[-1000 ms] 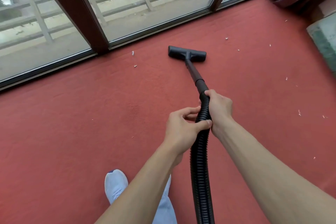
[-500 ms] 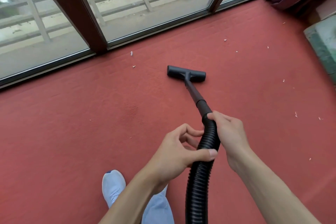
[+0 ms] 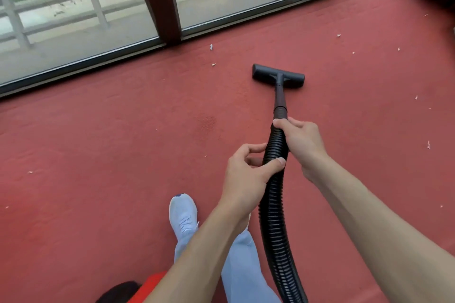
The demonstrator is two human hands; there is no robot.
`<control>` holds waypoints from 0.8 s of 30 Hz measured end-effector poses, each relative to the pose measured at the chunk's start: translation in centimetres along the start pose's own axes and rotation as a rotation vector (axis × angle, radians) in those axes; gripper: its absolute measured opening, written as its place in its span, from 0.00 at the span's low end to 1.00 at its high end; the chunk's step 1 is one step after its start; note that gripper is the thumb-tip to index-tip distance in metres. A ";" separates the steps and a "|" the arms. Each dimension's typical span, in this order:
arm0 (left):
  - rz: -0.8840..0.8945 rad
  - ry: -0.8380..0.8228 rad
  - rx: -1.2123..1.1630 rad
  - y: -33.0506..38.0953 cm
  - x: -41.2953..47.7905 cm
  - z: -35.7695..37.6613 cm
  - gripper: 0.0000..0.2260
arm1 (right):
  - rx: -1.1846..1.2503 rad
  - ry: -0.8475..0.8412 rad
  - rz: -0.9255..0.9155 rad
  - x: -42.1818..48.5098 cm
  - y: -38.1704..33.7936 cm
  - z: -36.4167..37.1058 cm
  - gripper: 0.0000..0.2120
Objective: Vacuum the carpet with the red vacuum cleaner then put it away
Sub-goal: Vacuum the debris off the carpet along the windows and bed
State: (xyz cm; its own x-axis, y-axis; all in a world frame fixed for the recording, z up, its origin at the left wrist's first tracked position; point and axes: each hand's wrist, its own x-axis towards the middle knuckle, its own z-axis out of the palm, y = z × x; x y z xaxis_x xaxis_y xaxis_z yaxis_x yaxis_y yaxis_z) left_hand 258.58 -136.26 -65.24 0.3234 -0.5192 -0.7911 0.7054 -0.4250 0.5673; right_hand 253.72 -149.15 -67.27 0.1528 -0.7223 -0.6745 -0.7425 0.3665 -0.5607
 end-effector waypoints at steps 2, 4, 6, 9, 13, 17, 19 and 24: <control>-0.027 -0.017 -0.029 -0.4 -2.4 -1.8 0.12 | -0.109 0.006 -0.024 -2.5 0.5 0.9 0.13; -0.072 -0.041 -0.028 -1.0 -5.1 -3.5 0.15 | -0.206 -0.004 -0.017 -5.3 1.1 1.6 0.15; -0.126 -0.088 0.002 -1.6 -7.6 -5.3 0.19 | -0.314 -0.047 -0.020 -8.2 1.9 2.0 0.14; -0.194 -0.214 0.017 -2.9 -10.3 -8.0 0.20 | -0.438 -0.137 -0.037 -11.8 2.7 2.6 0.13; -0.260 -0.390 -0.006 -4.5 -12.7 -10.9 0.19 | -0.539 -0.272 -0.049 -16.0 3.2 3.5 0.11; -0.240 -0.406 -0.083 -6.3 -13.7 -12.0 0.19 | -0.576 -0.305 -0.085 -17.5 3.6 4.8 0.13; -0.220 -0.330 -0.141 -7.4 -13.9 -11.9 0.17 | -0.597 -0.288 -0.130 -17.4 4.1 5.6 0.14; -0.211 0.032 -0.294 -11.4 -15.3 -10.1 0.16 | -0.655 -0.370 -0.238 -16.5 6.9 7.6 0.18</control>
State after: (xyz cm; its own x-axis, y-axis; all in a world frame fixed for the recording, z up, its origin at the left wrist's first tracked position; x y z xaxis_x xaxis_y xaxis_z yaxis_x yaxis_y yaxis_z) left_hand 251.99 -116.01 -61.90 0.1674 -0.4171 -0.8933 0.9086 -0.2864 0.3039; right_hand 251.03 -130.29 -63.62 0.4775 -0.4539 -0.7523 -0.8781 -0.2768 -0.3904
